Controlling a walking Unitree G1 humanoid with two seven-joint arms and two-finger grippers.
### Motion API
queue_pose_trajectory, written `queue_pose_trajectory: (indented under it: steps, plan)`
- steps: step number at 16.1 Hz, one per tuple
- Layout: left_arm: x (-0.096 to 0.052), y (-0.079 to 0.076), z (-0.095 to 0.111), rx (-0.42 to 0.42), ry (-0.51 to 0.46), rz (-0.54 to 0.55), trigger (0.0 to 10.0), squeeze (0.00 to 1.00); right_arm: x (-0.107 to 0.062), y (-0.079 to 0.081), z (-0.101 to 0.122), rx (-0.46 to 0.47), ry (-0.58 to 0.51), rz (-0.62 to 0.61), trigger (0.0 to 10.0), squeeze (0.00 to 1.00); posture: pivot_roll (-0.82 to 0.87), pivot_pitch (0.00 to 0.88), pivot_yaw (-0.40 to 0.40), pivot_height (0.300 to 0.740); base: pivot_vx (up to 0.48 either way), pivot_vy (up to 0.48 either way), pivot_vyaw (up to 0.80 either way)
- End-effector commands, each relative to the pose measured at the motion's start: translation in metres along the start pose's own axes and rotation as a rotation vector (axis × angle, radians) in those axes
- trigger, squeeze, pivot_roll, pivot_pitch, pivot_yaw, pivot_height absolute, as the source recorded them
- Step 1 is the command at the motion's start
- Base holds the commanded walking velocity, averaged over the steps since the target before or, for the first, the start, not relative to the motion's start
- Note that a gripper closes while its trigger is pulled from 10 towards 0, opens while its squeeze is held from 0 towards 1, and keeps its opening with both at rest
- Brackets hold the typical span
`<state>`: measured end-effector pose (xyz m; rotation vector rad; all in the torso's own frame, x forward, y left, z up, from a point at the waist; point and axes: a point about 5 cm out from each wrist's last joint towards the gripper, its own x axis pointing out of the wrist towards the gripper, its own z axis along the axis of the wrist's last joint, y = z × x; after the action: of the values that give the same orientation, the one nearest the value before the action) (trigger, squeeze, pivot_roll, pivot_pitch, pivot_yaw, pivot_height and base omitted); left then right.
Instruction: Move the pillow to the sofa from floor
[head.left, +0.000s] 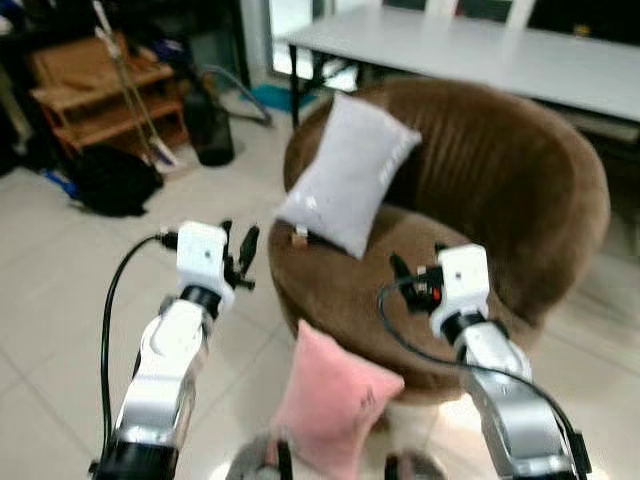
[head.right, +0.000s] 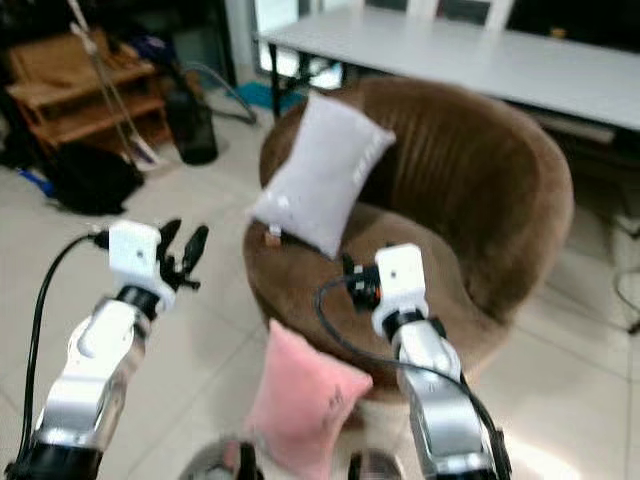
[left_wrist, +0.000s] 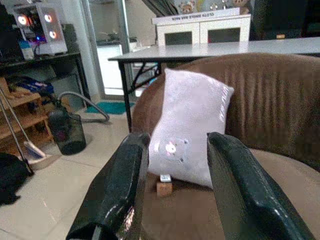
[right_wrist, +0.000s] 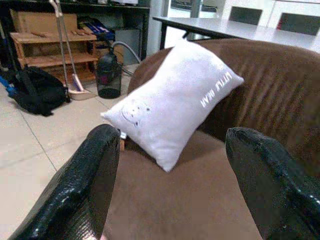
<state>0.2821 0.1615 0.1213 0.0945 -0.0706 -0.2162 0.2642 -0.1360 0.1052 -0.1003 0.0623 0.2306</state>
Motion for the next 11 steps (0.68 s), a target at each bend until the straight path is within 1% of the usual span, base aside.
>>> queue_pose_trajectory:
  steps: [1, 3, 8, 11]
  plan:
    - [-0.0007, 0.0024, 0.0002, 0.0, 0.002, 0.019, 10.0, 0.0, 0.0, -0.0007, 0.0019, -0.001, 0.003, 0.009, 10.0, 0.0, -0.03, 0.002, 0.031, 0.63, 0.0, 0.0, 0.0]
    - [-0.001, 0.0023, 0.0006, 0.007, -0.005, 0.023, 10.0, 0.0, -0.0001, -0.0008, 0.0024, -0.006, 0.0, 0.013, 10.0, 0.0, -0.03, 0.005, 0.029, 0.615, 0.0, 0.0, 0.0]
    - [-0.0031, 0.0034, -0.0001, 0.0, -0.01, 0.035, 10.0, 0.0, 0.0002, -0.0019, 0.003, -0.014, 0.004, 0.011, 10.0, 0.0, -0.04, 0.017, 0.017, 0.615, 0.0, 0.0, 0.0]
    - [-0.0053, 0.0036, -0.0023, 0.0, -0.001, 0.038, 10.0, 0.0, 0.0008, -0.003, 0.0029, -0.019, 0.01, 0.003, 10.0, 0.0, -0.04, 0.019, 0.015, 0.615, 0.341, 0.0, 0.0]
